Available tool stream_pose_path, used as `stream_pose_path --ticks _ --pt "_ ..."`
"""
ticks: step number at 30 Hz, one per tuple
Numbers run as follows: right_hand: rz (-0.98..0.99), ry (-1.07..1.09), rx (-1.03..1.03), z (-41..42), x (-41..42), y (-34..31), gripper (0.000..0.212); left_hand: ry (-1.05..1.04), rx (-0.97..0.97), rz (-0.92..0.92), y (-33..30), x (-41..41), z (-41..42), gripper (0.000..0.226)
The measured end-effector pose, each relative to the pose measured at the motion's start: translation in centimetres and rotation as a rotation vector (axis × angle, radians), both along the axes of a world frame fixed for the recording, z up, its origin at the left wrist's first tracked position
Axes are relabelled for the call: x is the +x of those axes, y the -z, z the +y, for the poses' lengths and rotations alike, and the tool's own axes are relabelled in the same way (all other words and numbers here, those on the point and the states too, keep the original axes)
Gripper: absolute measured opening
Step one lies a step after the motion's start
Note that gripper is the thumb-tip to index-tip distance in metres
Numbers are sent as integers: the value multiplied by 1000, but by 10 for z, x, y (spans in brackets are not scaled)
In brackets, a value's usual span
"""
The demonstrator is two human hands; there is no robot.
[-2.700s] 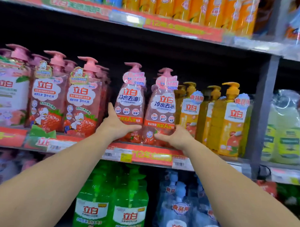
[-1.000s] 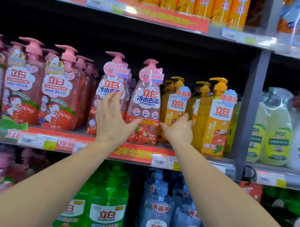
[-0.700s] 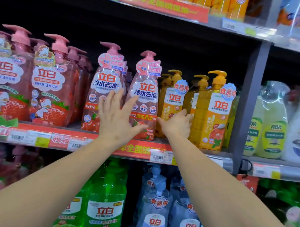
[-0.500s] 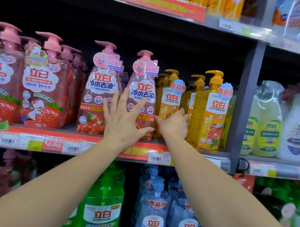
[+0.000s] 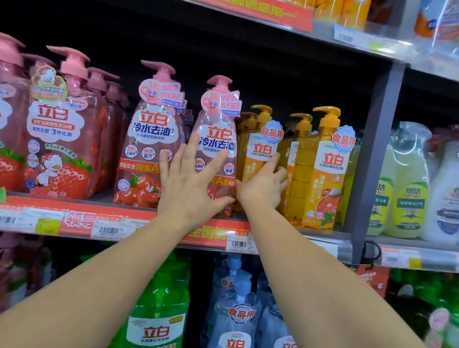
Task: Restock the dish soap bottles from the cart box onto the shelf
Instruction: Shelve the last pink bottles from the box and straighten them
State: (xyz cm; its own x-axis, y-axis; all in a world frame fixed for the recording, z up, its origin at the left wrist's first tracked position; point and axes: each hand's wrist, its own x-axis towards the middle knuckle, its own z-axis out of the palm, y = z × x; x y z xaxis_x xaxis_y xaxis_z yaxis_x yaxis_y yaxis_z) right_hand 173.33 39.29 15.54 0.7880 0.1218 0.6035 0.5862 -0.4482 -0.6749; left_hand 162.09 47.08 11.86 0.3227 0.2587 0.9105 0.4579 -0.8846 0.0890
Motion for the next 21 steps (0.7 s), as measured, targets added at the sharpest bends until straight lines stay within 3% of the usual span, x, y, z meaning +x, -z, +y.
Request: stream_pose_path --ticks 21 --pt "-85 43 60 -40 -31 18 111 32 -9 31 1 -5 0 92"
